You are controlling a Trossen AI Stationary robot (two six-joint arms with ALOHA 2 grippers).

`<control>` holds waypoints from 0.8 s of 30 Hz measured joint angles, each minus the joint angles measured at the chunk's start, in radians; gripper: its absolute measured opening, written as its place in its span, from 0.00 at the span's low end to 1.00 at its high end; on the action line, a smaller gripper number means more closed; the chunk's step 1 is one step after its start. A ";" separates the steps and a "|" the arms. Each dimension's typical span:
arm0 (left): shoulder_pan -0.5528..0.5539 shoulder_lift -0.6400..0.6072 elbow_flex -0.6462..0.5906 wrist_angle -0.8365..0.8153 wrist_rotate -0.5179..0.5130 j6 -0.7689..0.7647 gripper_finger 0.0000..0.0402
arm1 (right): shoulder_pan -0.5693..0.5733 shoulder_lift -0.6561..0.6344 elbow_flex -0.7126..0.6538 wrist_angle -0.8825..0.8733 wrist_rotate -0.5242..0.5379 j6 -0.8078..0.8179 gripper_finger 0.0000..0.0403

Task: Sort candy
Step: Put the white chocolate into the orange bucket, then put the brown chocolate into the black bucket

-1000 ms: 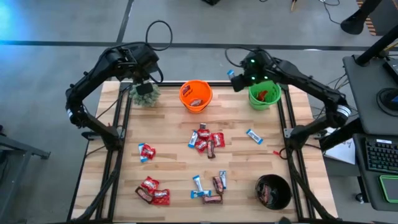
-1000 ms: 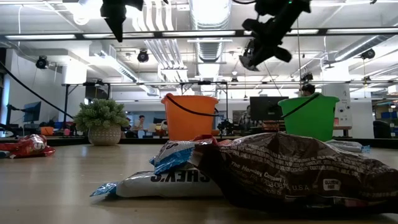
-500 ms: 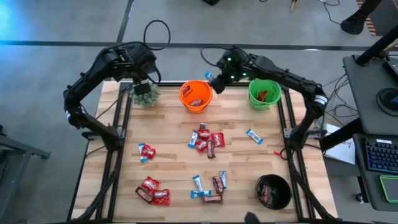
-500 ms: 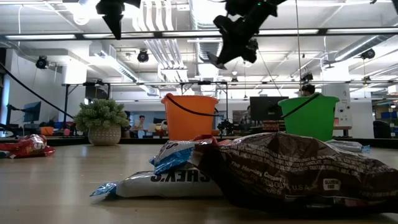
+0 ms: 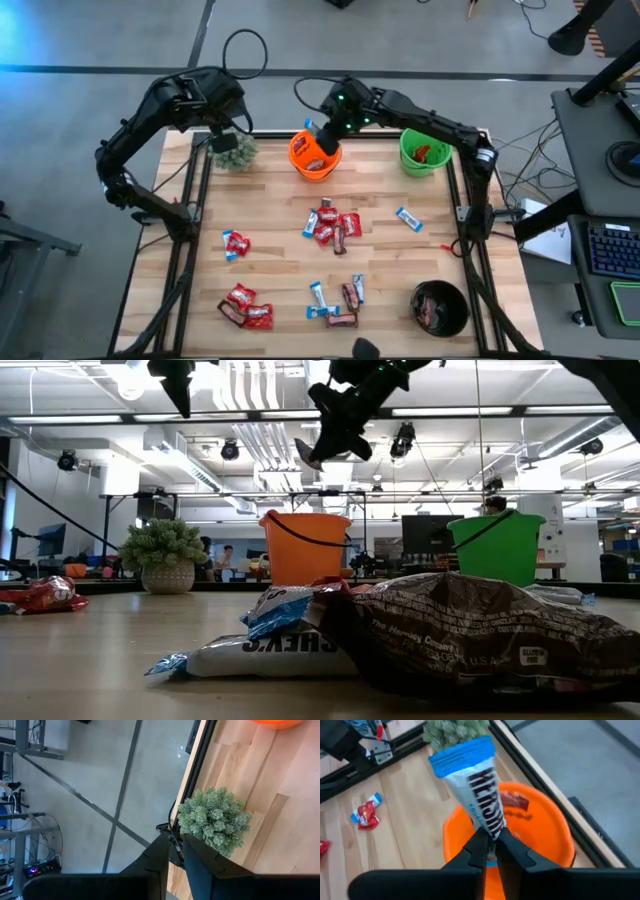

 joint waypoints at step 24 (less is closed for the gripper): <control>0.000 -0.005 0.000 0.000 -0.037 -0.035 0.17 | 0.009 0.022 0.074 -0.182 0.010 -0.006 0.36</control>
